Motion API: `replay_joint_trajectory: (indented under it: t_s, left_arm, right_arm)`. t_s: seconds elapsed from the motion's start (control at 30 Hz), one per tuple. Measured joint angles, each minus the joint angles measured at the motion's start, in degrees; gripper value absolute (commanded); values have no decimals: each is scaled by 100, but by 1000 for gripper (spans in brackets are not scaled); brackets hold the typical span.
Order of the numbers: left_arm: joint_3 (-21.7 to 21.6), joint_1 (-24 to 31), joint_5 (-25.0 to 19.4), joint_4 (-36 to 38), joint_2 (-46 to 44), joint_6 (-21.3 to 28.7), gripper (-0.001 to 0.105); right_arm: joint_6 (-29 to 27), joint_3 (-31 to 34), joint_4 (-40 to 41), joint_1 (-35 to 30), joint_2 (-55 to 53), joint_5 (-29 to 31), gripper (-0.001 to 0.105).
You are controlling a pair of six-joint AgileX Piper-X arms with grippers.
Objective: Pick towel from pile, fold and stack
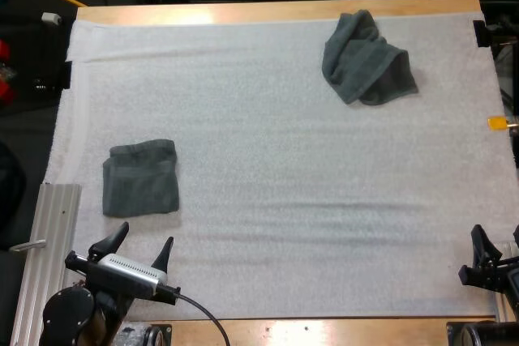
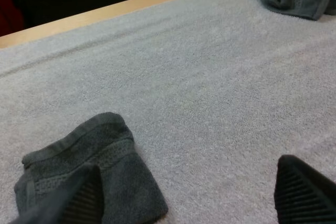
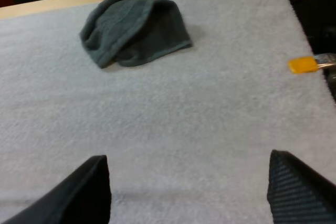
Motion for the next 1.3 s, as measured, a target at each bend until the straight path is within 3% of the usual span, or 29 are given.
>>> replay_joint_trajectory:
  t_s: [0.2, 0.67, 1.13, 1.3]
  left_arm:
    - [-86, 0, 70, 0, 0, 0, 65]
    - [-582, -289, 843, -223, 0, -119, 65]
    - [-1028, -856, 1188, -320, 700, -148, 65]
    - [-1141, -949, 1269, -320, 784, -156, 65]
  right_arm:
    - [0, -117, 0, 0, 0, -314, 62]
    - [25, -709, 0, 0, 54, -1210, 62]
    - [25, -1480, -93, 0, 1573, -2246, 62]
    - [489, -1490, -677, 0, 2203, -2595, 62]
